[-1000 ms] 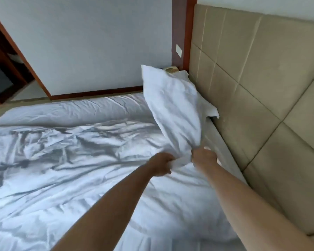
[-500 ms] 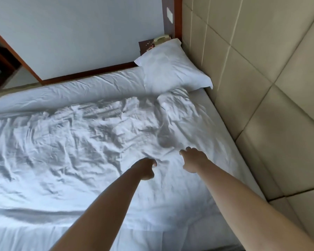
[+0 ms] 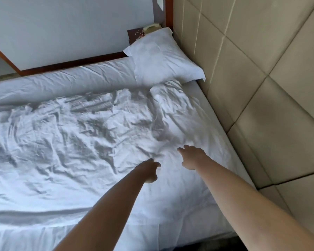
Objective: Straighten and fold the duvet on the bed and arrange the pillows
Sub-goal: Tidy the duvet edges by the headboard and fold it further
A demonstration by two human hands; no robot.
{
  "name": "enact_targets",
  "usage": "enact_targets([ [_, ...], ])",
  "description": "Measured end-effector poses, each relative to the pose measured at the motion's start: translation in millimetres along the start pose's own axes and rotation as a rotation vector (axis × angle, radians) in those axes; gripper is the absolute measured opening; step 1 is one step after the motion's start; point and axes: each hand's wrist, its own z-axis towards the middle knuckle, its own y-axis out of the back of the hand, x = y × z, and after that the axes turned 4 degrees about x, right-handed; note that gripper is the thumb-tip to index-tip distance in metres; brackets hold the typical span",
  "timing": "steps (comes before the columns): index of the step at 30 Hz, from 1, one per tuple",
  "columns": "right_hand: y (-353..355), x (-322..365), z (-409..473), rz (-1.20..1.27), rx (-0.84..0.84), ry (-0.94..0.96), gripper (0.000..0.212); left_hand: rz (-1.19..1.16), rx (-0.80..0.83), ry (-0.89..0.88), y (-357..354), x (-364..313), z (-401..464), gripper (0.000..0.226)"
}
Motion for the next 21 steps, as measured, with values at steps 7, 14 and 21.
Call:
enact_targets([
  [7, 79.8, 5.2, 4.8, 0.007, -0.152, -0.051, 0.054, 0.013, -0.164, -0.084, 77.6, 11.7, 3.9, 0.06],
  [14, 114.3, -15.8, 52.2, 0.018, -0.168, -0.039, 0.051, 0.09, -0.224, -0.074, 140.4, 20.3, 49.8, 0.06],
  [21, 146.3, -68.4, 151.9, -0.007, -0.196, 0.048, 0.044, 0.112, -0.237, 0.022, 184.0, 16.8, 138.0, 0.056],
])
